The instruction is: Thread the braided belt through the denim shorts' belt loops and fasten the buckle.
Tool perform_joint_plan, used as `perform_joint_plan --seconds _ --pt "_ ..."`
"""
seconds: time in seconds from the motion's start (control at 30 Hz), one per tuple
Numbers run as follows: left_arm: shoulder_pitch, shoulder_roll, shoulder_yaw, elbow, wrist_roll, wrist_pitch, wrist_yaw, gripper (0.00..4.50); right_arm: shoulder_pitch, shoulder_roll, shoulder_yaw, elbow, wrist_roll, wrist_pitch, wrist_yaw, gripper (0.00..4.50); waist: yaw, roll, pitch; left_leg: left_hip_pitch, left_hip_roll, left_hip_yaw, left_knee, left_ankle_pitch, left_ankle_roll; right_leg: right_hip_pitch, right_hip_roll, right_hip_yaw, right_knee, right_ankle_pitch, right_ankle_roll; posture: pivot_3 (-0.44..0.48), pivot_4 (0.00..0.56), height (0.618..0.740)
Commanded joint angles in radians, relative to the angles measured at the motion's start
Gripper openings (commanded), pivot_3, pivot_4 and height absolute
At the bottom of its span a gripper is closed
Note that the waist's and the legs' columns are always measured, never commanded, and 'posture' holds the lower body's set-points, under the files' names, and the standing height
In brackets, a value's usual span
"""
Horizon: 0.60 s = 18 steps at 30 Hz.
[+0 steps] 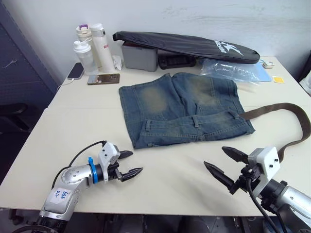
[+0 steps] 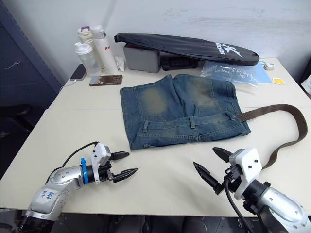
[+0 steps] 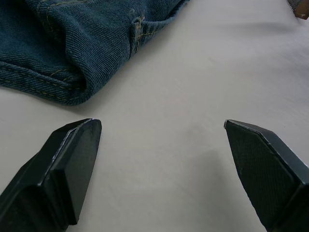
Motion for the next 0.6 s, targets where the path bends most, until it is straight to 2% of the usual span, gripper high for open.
perform_joint_plan --seconds 0.03,0.3,0.6 --pt "0.025 0.029 0.019 -0.078 -0.037 0.002 -0.044 4.49 -0.006 -0.011 -0.009 0.004 -0.005 -0.020 0.018 4.50 0.000 0.000 0.000 0.000 0.000 0.000 0.000 0.000 0.000 0.000 0.000 0.000 0.000 0.000 0.000 0.000 0.150 0.622" --pt "0.086 0.079 0.116 -0.159 -0.158 -0.013 -0.150 4.49 -0.027 -0.034 0.015 0.067 -0.055 -0.047 0.084 4.50 -0.003 0.001 -0.001 0.000 0.000 0.000 0.001 -0.001 -0.001 0.000 0.000 0.000 0.000 -0.001 -0.002 0.000 0.150 0.622" --pt "0.102 0.064 0.162 -0.154 -0.206 -0.016 -0.155 4.49 -0.035 -0.040 0.037 0.119 -0.113 -0.080 0.135 4.50 -0.003 0.001 -0.001 0.000 0.000 0.000 0.001 -0.001 -0.001 0.000 0.000 0.000 0.001 -0.002 -0.002 0.000 0.150 0.622"
